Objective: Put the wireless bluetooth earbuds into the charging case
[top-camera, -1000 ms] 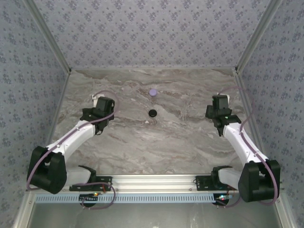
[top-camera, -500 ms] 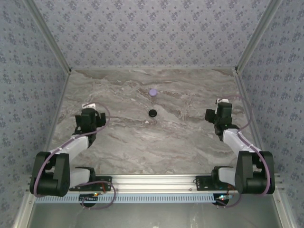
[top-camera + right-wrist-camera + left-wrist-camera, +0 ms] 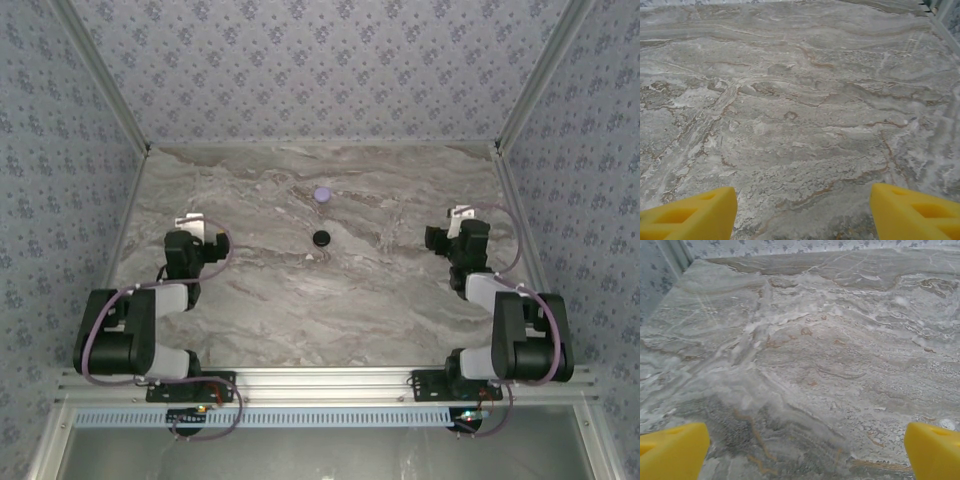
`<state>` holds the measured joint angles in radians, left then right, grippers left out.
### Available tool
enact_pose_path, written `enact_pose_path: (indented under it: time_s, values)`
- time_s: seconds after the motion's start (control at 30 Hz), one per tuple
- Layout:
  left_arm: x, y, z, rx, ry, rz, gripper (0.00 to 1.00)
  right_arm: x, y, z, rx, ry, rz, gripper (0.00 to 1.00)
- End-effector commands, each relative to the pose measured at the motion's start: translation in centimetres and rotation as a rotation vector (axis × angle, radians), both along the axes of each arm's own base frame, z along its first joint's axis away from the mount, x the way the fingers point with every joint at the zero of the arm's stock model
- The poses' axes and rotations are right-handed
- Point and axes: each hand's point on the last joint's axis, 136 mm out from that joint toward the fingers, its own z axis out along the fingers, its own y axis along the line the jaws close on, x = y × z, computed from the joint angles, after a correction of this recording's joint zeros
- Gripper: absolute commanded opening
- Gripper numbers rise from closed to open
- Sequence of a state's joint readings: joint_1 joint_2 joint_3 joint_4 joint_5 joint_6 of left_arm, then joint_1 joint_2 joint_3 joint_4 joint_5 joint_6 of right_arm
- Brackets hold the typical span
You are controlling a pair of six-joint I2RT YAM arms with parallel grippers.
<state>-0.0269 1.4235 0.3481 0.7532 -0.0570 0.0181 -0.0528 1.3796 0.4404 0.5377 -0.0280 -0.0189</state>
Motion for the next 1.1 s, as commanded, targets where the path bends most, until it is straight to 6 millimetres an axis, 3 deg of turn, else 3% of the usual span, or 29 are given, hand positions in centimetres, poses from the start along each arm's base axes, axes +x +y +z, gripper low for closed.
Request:
enact_pose_path:
  time_s: [0.0,0.37,0.4,0.47,1.07]
  values:
    - [1.1,-0.3,1.3,-0.016,-0.072,-0.040,0.99,0.5,0.3,0.4,0.013,-0.056,0.025,0.73]
    - [2.0,0.2,0.0,-0.028,-0.030,-0.013,0.99,1.1,0.5,-1.3,-0.007,-0.058,0.028,0.79]
    - [2.1,0.8,-0.1,-0.031,-0.018,0.021,0.99,1.0,0.5,-1.4,-0.007,-0.053,0.027,0.82]
    - [2.1,1.5,-0.2,-0.043,-0.014,0.051,0.99,1.0,0.5,-1.4,-0.005,-0.053,0.027,1.00]
    - [2.1,1.5,-0.2,-0.043,-0.014,0.050,0.99,1.0,0.5,-1.4,-0.006,-0.053,0.028,1.00]
